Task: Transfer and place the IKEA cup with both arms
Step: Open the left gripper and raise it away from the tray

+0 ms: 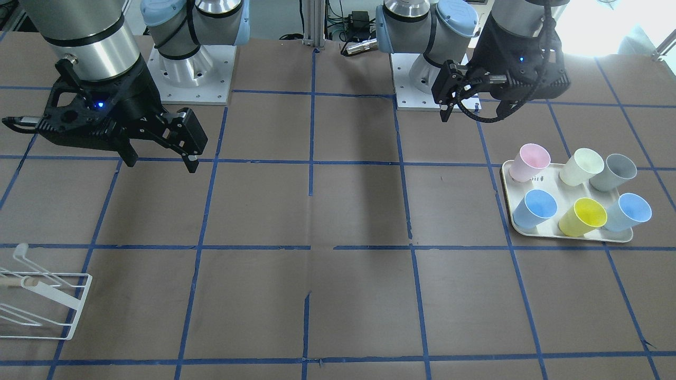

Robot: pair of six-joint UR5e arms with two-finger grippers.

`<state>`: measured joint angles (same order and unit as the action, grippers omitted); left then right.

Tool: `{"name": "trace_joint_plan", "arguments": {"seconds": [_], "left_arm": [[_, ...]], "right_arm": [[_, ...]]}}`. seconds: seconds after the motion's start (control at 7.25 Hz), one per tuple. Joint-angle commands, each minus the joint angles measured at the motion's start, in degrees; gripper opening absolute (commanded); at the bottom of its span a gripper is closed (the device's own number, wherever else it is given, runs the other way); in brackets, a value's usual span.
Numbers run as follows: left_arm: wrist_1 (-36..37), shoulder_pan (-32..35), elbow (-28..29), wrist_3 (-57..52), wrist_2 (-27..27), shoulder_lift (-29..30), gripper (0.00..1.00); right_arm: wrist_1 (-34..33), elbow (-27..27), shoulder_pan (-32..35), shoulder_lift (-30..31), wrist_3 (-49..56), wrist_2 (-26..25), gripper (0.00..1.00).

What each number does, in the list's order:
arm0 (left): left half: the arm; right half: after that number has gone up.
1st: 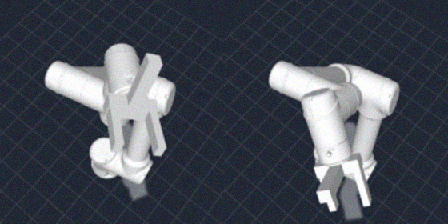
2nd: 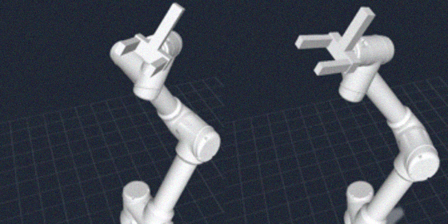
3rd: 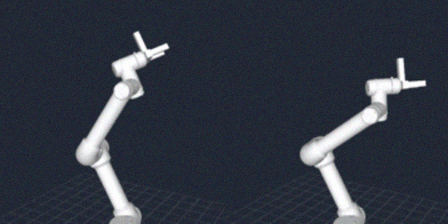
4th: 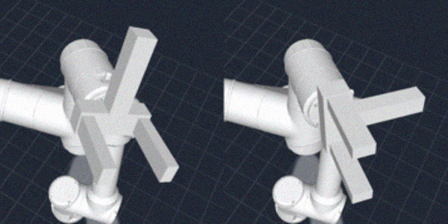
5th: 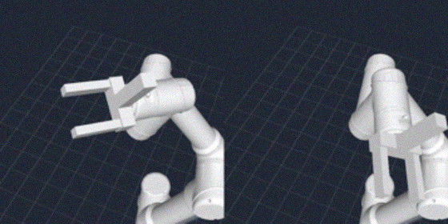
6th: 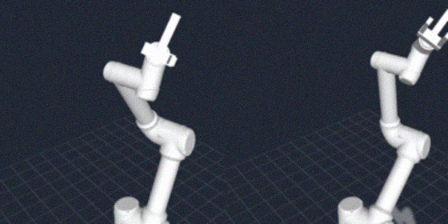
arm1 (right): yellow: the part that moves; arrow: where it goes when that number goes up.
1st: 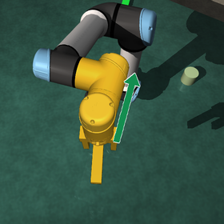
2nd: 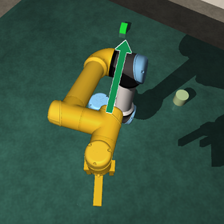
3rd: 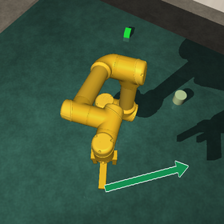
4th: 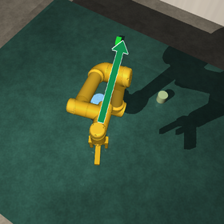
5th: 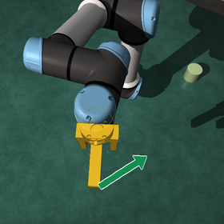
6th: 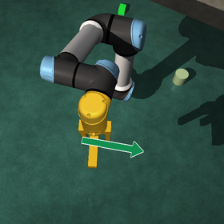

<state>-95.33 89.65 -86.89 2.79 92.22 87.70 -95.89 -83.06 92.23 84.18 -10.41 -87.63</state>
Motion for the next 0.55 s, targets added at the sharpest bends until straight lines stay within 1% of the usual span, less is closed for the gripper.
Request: {"name": "trace_joint_plan", "arguments": {"seconds": [0.0, 0.28, 0.41], "left_arm": [[0.49, 0.44, -0.04, 0.37, -0.10, 0.28, 1.00], [1.45, -3.76, 0.14, -1.73, -0.28, 1.07, 1.00], [4.07, -4.04, -0.38, -1.82, -0.37, 1.33, 1.00]], "right_arm": [[0.00, 0.00, 0.05, -0.06, -0.05, 0.00, 1.00], [0.00, 0.00, 0.05, -0.06, -0.05, 0.00, 1.00], [0.00, -0.08, 0.05, -0.06, -0.05, 0.00, 1.00]]}}
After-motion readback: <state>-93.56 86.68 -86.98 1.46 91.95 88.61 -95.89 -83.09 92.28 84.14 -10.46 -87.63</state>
